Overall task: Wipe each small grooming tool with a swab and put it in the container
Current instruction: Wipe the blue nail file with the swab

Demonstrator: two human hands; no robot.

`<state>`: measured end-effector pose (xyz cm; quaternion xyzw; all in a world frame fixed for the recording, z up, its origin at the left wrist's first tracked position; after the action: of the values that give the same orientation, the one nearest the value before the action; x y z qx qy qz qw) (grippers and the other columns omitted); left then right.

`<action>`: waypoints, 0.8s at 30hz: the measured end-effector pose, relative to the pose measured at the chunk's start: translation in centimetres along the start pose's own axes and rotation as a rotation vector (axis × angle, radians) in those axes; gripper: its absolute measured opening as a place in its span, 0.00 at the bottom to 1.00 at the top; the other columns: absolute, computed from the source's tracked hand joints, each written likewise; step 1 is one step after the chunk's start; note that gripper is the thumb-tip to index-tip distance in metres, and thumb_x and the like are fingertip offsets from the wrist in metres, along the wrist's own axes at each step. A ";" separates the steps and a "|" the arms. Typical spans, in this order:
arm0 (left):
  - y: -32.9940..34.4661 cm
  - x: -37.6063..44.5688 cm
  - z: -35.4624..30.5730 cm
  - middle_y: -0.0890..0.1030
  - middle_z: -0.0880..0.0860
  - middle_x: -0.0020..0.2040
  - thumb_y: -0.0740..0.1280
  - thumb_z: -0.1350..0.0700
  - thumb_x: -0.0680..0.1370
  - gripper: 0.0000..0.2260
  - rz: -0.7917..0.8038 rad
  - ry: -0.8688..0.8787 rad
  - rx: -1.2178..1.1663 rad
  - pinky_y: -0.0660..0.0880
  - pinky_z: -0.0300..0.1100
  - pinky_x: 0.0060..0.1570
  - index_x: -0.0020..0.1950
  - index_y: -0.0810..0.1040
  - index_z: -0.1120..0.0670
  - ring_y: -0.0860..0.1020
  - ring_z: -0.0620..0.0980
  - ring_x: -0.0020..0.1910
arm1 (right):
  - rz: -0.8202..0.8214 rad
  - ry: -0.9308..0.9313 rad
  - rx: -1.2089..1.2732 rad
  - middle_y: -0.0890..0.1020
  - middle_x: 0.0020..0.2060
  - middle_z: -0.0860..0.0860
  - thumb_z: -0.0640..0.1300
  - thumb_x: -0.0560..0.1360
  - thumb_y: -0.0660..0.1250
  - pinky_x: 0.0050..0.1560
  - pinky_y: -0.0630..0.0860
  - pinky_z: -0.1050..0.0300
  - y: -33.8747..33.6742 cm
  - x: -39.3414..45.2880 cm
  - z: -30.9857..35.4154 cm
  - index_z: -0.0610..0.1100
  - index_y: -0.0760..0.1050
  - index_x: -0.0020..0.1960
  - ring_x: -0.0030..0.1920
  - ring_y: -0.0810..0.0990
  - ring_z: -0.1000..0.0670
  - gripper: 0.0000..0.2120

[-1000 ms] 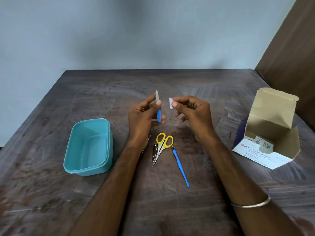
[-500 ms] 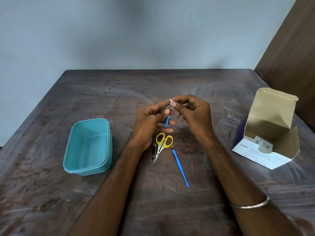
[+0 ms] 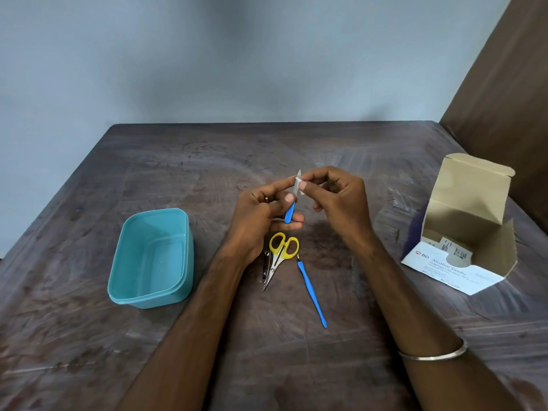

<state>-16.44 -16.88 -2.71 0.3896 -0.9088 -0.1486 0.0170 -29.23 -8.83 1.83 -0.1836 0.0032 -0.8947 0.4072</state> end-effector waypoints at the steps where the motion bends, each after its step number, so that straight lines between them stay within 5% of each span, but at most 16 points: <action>1: 0.0 0.0 0.0 0.80 0.54 0.43 0.67 0.66 0.78 0.16 -0.001 -0.002 -0.003 0.83 0.45 0.37 0.65 0.79 0.57 0.85 0.56 0.37 | 0.002 0.000 0.003 0.84 0.37 0.51 0.39 0.74 0.75 0.31 0.76 0.62 0.0 0.0 0.0 0.47 0.84 0.46 0.32 0.79 0.53 0.04; 10: 0.2 0.1 -0.1 0.83 0.61 0.50 0.69 0.71 0.74 0.18 0.030 -0.006 -0.001 0.83 0.44 0.42 0.62 0.80 0.60 0.85 0.57 0.42 | 0.005 0.027 -0.027 0.84 0.35 0.52 0.37 0.73 0.74 0.31 0.75 0.63 0.0 0.2 -0.3 0.49 0.83 0.43 0.31 0.79 0.55 0.07; 19: -1.7 -0.3 -1.2 0.84 0.66 0.46 0.71 0.70 0.73 0.10 -0.187 0.128 0.074 0.82 0.40 0.45 0.54 0.82 0.64 0.85 0.57 0.43 | 0.050 0.019 0.011 0.85 0.36 0.45 0.38 0.74 0.74 0.29 0.76 0.54 0.7 0.0 -0.2 0.44 0.83 0.46 0.27 0.78 0.50 0.03; 24: -1.8 -0.7 -3.4 0.86 0.54 0.42 0.75 0.64 0.72 0.16 -0.290 0.360 0.537 0.83 0.49 0.47 0.59 0.82 0.56 0.85 0.49 0.41 | 0.086 0.013 -0.052 0.84 0.33 0.53 0.39 0.74 0.75 0.28 0.75 0.59 1.6 -0.2 -0.2 0.50 0.83 0.44 0.29 0.77 0.57 0.06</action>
<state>-14.23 -18.40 0.08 0.5252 -0.8330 0.1657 0.0527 -27.97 -9.76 1.31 -0.1879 0.0370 -0.8773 0.4402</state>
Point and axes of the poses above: each hand's wrist, its own x-axis towards the middle knuckle, its own y-axis out of the palm, z = x × y, the point moved 10 cm from there along x, towards the middle knuckle
